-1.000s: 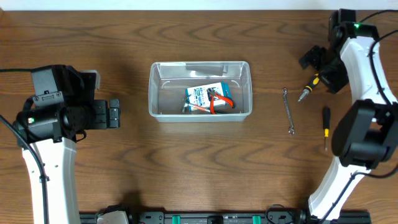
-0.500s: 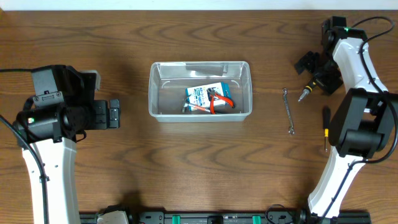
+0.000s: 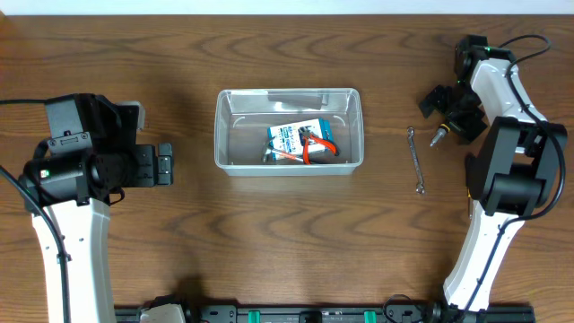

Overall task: Pack container
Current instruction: 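Lower the right gripper onto the large yellow-black screwdriver and grasp it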

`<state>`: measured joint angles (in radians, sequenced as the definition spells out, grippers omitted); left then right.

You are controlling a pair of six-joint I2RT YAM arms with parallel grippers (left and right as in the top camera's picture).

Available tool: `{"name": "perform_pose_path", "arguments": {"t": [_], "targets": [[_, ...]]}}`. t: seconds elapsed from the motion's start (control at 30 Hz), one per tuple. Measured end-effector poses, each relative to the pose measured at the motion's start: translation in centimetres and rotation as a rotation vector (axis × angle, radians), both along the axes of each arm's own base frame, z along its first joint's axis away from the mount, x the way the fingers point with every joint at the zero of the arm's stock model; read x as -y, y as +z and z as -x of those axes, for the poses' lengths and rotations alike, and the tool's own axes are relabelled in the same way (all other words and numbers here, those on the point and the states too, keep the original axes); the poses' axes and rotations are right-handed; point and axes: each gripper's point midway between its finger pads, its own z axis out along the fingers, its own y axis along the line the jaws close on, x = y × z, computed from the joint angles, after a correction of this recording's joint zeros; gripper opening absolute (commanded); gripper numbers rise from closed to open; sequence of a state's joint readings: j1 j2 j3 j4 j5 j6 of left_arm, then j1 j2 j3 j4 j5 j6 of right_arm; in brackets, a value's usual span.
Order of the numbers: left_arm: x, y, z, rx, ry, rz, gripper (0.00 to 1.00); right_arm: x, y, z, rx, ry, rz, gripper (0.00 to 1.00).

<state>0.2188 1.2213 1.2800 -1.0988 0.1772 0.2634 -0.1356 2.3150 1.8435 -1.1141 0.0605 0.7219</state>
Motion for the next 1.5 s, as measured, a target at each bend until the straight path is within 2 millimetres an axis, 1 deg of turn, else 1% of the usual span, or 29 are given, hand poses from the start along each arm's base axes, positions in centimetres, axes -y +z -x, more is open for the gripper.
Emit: {"name": "perform_pose_path", "arguments": {"t": [0.23,0.83,0.93,1.27,1.33,1.4,1.43,1.5], "targets": [[0.0,-0.1,0.2,-0.009,0.0,0.002,0.98,0.4,0.0,-0.6,0.023,0.048,0.003,0.99],[0.1,-0.2,0.3,-0.015,0.0,0.003,0.98,0.4,-0.2,-0.7,0.018,0.141,0.002,0.99],[0.1,-0.2,0.3,-0.016,0.0,0.003,0.98,0.2,-0.5,-0.7,0.016,0.15,-0.01,0.99],[0.1,-0.2,0.3,-0.016,0.0,0.003,0.98,-0.3,-0.6,-0.9,0.026,0.172,-0.036,0.99],[0.1,-0.2,0.3,-0.016,0.0,0.003,0.98,-0.3,-0.7,-0.9,0.026,0.175,-0.04,0.94],[0.1,-0.2,0.3,-0.016,0.0,0.003,0.98,-0.4,-0.7,-1.0,0.028,0.181,-0.046,0.83],[0.1,-0.2,0.3,-0.016,0.0,0.003,0.98,-0.5,-0.7,-1.0,0.028,0.184,-0.05,0.76],[0.1,-0.2,0.3,-0.016,0.0,0.003,0.98,-0.6,-0.7,-0.9,0.027,0.178,-0.058,0.59]]}}
